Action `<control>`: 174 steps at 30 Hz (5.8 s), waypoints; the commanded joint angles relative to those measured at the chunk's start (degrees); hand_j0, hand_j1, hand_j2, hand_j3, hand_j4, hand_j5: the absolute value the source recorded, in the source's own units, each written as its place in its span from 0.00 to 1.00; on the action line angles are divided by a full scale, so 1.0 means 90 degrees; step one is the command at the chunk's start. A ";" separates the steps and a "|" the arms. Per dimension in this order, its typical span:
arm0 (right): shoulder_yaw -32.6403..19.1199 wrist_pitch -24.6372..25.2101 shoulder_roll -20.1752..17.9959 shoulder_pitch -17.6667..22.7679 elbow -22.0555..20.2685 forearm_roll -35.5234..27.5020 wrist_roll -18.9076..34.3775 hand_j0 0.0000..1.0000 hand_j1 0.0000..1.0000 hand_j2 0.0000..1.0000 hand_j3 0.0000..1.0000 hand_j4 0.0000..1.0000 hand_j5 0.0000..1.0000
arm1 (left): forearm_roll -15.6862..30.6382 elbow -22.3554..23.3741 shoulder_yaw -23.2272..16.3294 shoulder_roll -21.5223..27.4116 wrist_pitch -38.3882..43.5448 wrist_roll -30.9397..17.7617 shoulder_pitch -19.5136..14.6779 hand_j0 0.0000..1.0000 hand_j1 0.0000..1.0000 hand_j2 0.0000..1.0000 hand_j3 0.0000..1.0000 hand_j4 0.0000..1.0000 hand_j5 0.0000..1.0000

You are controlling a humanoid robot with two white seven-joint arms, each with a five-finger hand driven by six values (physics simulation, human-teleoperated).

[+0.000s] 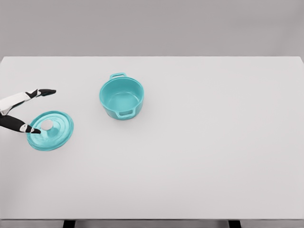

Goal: Cover the pot with left arm

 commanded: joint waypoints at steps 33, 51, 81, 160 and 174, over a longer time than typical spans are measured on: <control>-0.0001 -0.0004 0.0000 0.0000 -0.0001 0.0003 0.0002 1.00 1.00 1.00 1.00 1.00 1.00 | 0.0159 0.0256 -0.0433 -0.0057 0.0009 0.0001 0.0010 0.83 0.83 0.83 0.83 0.83 0.83; -0.0001 -0.0004 0.0000 0.0000 -0.0001 0.0003 0.0002 1.00 1.00 1.00 1.00 1.00 1.00 | 0.0071 0.0471 -0.0521 -0.0067 0.0009 0.0001 -0.0059 0.83 0.83 0.83 0.83 0.83 0.83; -0.0001 -0.0004 0.0000 0.0000 -0.0001 0.0003 0.0002 1.00 1.00 1.00 1.00 1.00 1.00 | -0.0066 0.0608 -0.0530 -0.0135 0.0009 0.0001 0.0010 0.64 0.64 0.64 0.64 0.64 0.64; -0.0001 -0.0004 0.0000 -0.0010 -0.0001 0.0003 0.0002 1.00 1.00 1.00 1.00 1.00 1.00 | -0.0554 -0.0466 -0.0872 -0.1043 0.0009 0.0001 -0.1484 0.52 0.52 0.52 0.52 0.52 0.52; -0.0001 -0.0004 0.0000 0.0000 -0.0001 0.0003 0.0002 1.00 1.00 1.00 1.00 1.00 1.00 | -0.1042 0.0012 -0.0911 -0.1737 0.0009 0.0001 -0.1963 0.52 0.52 0.52 0.52 0.52 0.52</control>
